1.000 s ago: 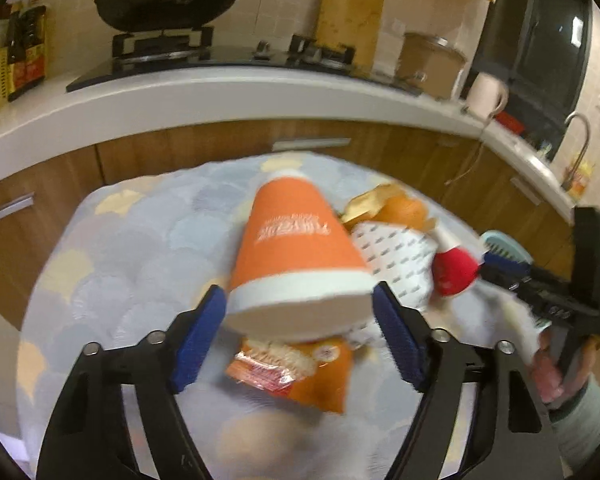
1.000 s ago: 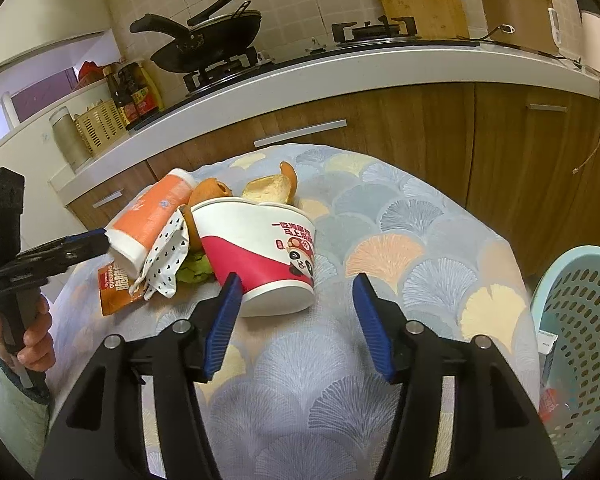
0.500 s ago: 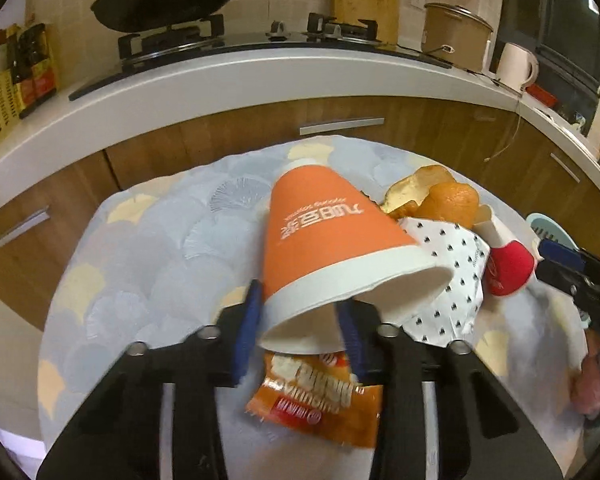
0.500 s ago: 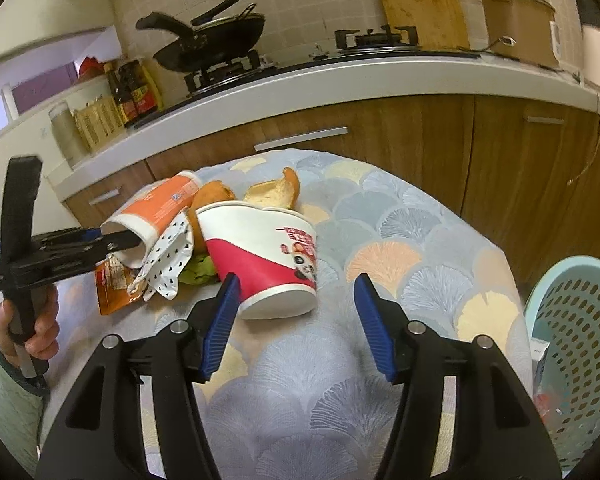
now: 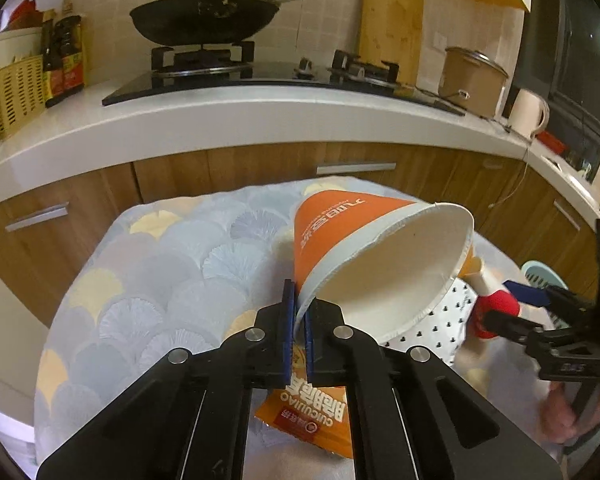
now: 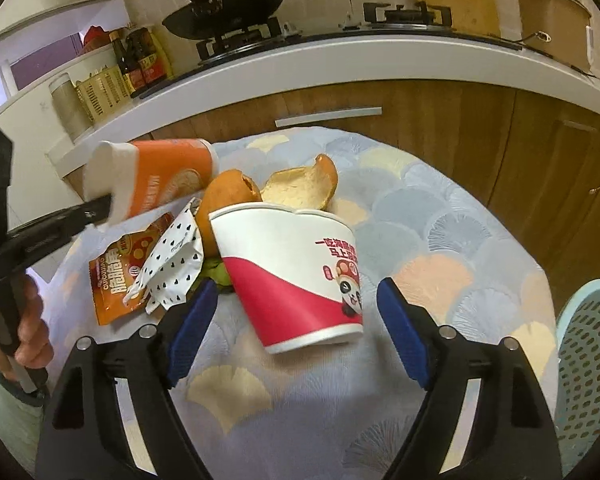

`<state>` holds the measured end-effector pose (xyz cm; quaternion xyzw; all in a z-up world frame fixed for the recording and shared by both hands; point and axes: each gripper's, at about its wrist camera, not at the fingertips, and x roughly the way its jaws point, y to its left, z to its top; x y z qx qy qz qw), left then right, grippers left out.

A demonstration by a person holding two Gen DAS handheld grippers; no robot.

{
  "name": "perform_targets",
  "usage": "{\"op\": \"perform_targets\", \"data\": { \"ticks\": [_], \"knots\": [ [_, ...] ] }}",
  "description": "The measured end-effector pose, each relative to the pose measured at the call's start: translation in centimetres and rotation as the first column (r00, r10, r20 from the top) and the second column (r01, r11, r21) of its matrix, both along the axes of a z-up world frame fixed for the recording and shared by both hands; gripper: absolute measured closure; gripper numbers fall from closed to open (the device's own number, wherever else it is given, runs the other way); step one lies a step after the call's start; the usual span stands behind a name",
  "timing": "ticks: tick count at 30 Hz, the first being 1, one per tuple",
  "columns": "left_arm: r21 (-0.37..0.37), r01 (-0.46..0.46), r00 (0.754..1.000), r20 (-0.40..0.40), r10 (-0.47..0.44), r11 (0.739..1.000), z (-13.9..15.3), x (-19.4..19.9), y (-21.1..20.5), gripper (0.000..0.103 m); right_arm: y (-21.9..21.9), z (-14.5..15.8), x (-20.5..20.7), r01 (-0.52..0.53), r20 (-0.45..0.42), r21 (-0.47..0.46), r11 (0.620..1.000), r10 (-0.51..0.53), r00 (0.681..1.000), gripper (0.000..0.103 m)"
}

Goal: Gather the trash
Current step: 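Grasp the orange-white paper cup rim with the left tool while the right tool grasps the red-white cup, then carry both paper cups over the blue basket and release them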

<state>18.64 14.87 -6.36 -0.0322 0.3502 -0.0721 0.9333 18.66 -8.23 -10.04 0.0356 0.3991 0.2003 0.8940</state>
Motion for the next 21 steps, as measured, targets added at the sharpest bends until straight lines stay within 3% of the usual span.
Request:
{"op": "perform_targets", "data": {
  "ticks": [2, 5, 13, 21],
  "knots": [
    [-0.008, -0.007, 1.000, 0.006, 0.007, 1.000, 0.2, -0.3, 0.0, 0.101, 0.3, -0.3, 0.3, -0.003, -0.014, -0.018, 1.000, 0.003, 1.000, 0.026],
    [-0.038, -0.002, 1.000, 0.015, 0.002, 0.999, 0.6, -0.5, 0.3, 0.101, 0.4, -0.6, 0.3, -0.009, -0.028, -0.031, 0.999, 0.008, 1.000, 0.042],
    [-0.064, 0.018, 0.998, 0.067, -0.014, 0.998, 2.6, -2.3, -0.6, 0.101, -0.7, 1.0, -1.9, 0.005, 0.048, -0.030, 1.000, -0.004, 0.999, 0.043],
    [-0.052, 0.081, 0.989, 0.128, -0.073, 0.995, 5.3, -4.2, -4.1, 0.101, -3.4, 4.6, -5.2, 0.046, 0.148, -0.041, 0.998, -0.040, 0.988, 0.043]
  ]
}}
